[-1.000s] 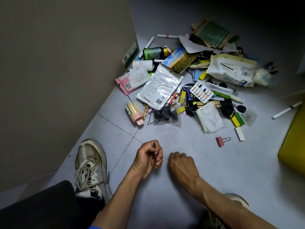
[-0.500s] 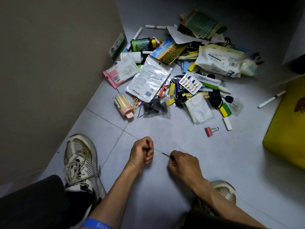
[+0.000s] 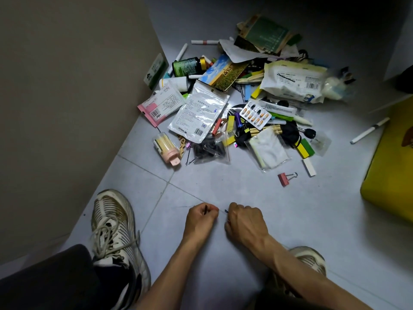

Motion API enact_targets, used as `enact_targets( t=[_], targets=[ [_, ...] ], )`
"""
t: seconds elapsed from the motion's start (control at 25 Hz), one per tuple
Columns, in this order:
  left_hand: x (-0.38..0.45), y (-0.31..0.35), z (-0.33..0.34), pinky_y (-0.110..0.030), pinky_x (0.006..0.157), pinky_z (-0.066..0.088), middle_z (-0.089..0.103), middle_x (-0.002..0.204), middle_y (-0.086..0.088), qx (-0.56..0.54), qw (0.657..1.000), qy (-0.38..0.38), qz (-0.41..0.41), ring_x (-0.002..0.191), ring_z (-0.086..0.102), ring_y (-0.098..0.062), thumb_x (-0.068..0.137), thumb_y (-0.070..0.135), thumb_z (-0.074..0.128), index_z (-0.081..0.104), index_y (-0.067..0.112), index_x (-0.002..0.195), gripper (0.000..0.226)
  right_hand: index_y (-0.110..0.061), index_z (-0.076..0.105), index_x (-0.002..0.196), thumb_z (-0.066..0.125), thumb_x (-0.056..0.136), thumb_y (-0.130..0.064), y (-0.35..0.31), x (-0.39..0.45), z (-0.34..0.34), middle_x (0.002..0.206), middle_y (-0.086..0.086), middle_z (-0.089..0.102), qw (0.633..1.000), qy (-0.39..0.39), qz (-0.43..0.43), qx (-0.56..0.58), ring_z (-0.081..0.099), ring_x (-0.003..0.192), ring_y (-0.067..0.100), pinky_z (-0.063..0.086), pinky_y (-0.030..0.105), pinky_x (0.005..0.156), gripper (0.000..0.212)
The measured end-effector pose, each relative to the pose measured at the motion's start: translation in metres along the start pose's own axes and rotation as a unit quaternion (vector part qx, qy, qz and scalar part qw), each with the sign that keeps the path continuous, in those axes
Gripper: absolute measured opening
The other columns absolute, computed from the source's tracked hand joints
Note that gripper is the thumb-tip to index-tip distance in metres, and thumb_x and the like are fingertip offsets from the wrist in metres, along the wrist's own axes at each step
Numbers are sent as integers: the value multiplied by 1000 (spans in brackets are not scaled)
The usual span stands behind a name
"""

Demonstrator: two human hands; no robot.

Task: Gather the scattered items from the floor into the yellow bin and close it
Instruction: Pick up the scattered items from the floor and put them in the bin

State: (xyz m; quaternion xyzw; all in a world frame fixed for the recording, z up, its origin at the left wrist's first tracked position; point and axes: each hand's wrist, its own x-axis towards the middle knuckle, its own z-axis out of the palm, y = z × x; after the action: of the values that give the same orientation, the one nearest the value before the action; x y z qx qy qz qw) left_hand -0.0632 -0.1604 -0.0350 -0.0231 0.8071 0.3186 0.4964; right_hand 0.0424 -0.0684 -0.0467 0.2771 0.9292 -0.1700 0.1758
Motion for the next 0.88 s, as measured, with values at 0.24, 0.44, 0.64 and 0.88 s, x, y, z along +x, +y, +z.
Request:
enact_targets(
  t=[0.24,0.44,0.64,0.88],
  targets=[
    [2,30,29,-24,42,38,58,59,-5,-200,974,-107,7,49,50,-15,97,25,53,68,11,76,29,-22,60,68,55,71,-45,25,-3,-35,63,-8,64,907,38,132,398,58,60,6,46,28,55,24],
    [5,61,64,-21,39,37,57,55,-4,-226,967,-121,5,43,50,-14,102,8,39,59,7,82,29,-27,69,98,61,87,-26,79,-11,-48,78,-12,68,870,173,196,418,67,73,11,50,28,63,13],
    [1,78,75,-20,40,39,58,52,-6,-211,969,-126,-11,40,53,-16,88,-9,39,58,5,88,24,-19,47,118,51,96,-36,122,11,-44,109,7,53,958,68,221,167,61,86,34,42,34,65,29],
    [-5,92,84,-22,41,39,57,55,-9,-199,972,-122,-13,41,50,-17,89,-7,41,57,5,82,21,-16,52,76,58,74,-31,126,7,-53,73,2,62,890,131,328,287,58,68,28,46,33,58,16]
  ],
)
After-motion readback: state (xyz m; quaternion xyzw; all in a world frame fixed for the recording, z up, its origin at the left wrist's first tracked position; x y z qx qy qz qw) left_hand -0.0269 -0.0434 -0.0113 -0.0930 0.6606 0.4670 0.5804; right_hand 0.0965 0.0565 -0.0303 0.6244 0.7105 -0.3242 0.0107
